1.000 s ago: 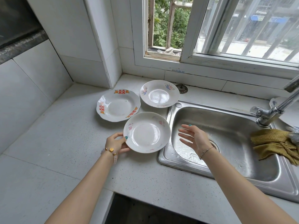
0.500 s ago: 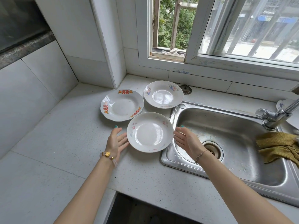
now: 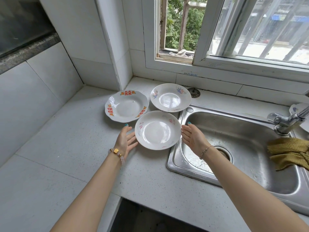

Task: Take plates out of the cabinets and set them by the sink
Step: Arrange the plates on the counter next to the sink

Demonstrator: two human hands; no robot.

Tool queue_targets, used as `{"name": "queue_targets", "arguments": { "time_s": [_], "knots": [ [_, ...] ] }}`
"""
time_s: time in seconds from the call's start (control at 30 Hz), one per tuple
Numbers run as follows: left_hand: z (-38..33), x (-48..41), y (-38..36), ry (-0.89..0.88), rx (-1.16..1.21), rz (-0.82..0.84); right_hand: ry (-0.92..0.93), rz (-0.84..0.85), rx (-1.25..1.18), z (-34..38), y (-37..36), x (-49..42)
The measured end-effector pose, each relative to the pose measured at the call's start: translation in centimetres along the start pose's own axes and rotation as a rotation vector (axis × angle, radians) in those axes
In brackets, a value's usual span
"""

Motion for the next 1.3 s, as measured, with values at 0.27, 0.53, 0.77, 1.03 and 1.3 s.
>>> {"name": "queue_targets", "arguments": {
  "time_s": [0.27, 0.53, 0.77, 1.03, 1.3],
  "knots": [
    [0.3, 0.1, 0.3, -0.017, -0.147, 0.011, 0.01, 0.015, 0.09, -0.5, 0.7, 0.6],
    [-0.4, -0.9, 1.7, 0.005, -0.198, 0.026, 0.066, -0.117, 0.088, 0.2, 1.8, 0.6],
    [-2.3, -3.6, 3.4, -0.026, 0.048, -0.176, 0.163, -0.068, -0.011, 3.1, -0.2, 1.4],
    [-3.5, -7.8, 2.5, 0.019, 0.14, -0.226, 0.115, 0.002, -0.064, 4.1, -2.9, 0.9],
    [-2.9, -12.0, 3.1, -0.018, 0.134, -0.363, 0.099, -0.039, -0.087, 4.0, -2.1, 0.3]
  ]
}}
Point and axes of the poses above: each hand's wrist, its own x-axis away from the middle knuckle, its own y-axis out of the back of the hand, z = x × y, the point moved 1 cm from there along -x, towards the middle knuckle, and after that the axes turned 4 degrees about x, right-handed, at the moved point
